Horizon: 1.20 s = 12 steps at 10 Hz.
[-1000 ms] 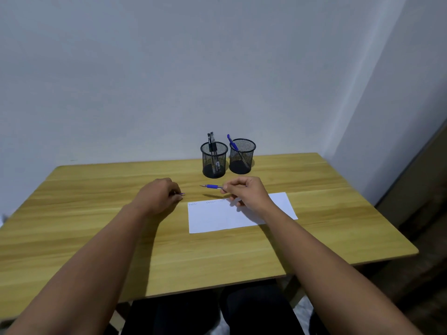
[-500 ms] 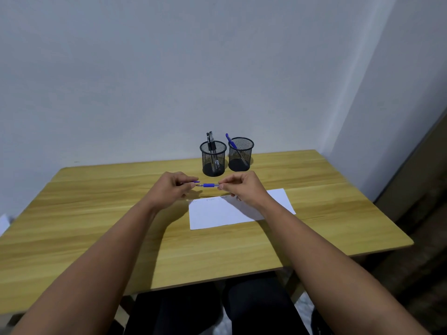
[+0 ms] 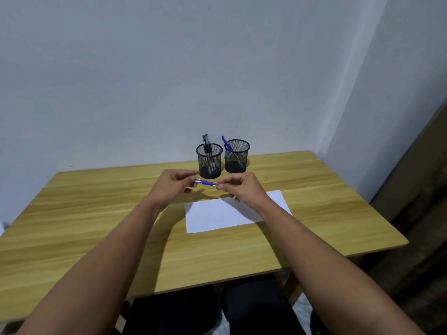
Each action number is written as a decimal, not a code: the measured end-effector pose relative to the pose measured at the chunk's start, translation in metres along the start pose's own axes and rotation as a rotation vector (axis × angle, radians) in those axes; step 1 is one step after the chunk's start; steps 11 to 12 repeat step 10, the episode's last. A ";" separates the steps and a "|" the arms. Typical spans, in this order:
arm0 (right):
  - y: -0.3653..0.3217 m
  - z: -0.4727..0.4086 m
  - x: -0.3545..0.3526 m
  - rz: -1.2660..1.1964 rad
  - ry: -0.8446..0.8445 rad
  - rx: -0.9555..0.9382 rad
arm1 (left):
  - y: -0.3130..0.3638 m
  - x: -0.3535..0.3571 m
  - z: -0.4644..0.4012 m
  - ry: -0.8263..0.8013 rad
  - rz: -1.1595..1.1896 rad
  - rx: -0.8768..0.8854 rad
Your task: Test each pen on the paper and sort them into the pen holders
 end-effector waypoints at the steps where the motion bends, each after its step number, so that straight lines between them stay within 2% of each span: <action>1: -0.006 0.001 0.001 -0.038 -0.016 -0.039 | 0.015 0.006 -0.015 0.150 0.190 -0.010; 2: -0.014 0.003 -0.011 -0.085 0.043 -0.067 | 0.038 0.022 -0.037 0.167 0.132 0.049; 3: -0.022 -0.008 -0.029 0.076 0.052 -0.055 | 0.060 0.048 -0.056 0.077 0.057 0.105; 4: -0.047 -0.028 -0.072 0.132 0.224 -0.093 | 0.065 0.062 -0.081 0.130 0.009 0.134; 5: -0.082 -0.046 -0.125 0.080 0.495 -0.167 | 0.057 0.067 -0.105 0.160 -0.465 0.181; 6: -0.097 -0.073 -0.141 0.118 0.558 -0.155 | 0.050 0.086 -0.122 0.047 -1.023 0.252; 7: -0.099 -0.099 -0.135 0.269 0.593 -0.114 | 0.037 0.097 -0.138 -0.024 -1.260 0.285; 9: -0.067 -0.134 -0.104 0.541 0.513 0.042 | 0.022 0.105 -0.141 -0.077 -1.414 0.343; 12: -0.070 -0.128 -0.101 0.525 0.546 0.039 | 0.027 0.101 -0.138 -0.055 -1.410 0.391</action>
Point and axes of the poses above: each hand's wrist, its own z-axis away from the middle knuckle, its own x-axis out of the palm, y = z × x, the point moved 9 cm from there along -z, towards the middle knuckle, and after that the axes turned 15 degrees about x, right-handed, at the moved point
